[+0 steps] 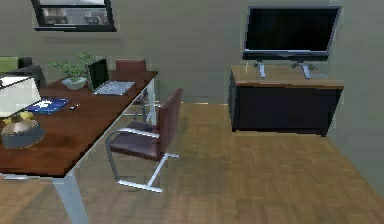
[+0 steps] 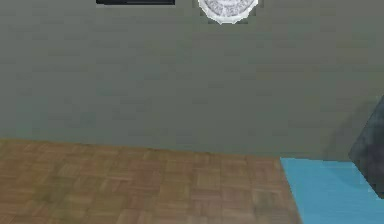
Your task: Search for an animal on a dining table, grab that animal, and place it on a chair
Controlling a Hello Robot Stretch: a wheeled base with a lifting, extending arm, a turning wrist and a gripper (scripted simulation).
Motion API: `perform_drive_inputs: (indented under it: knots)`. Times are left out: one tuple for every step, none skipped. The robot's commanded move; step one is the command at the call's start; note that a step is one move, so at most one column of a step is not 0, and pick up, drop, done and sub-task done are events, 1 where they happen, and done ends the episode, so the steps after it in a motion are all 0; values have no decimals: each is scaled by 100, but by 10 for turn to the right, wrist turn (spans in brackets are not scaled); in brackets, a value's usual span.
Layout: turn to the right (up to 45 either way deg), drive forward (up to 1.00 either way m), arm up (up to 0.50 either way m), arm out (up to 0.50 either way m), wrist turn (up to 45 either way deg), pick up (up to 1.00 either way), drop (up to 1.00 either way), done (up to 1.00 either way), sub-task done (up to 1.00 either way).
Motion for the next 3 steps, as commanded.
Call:
perform_drive_inputs:
  knots:
    - [30,0,0,0,0,0,0,0,0]
    - [0,30,0,0,0,0,0,0,0]
    - [-450,0,0,0,0,0,0,0,0]
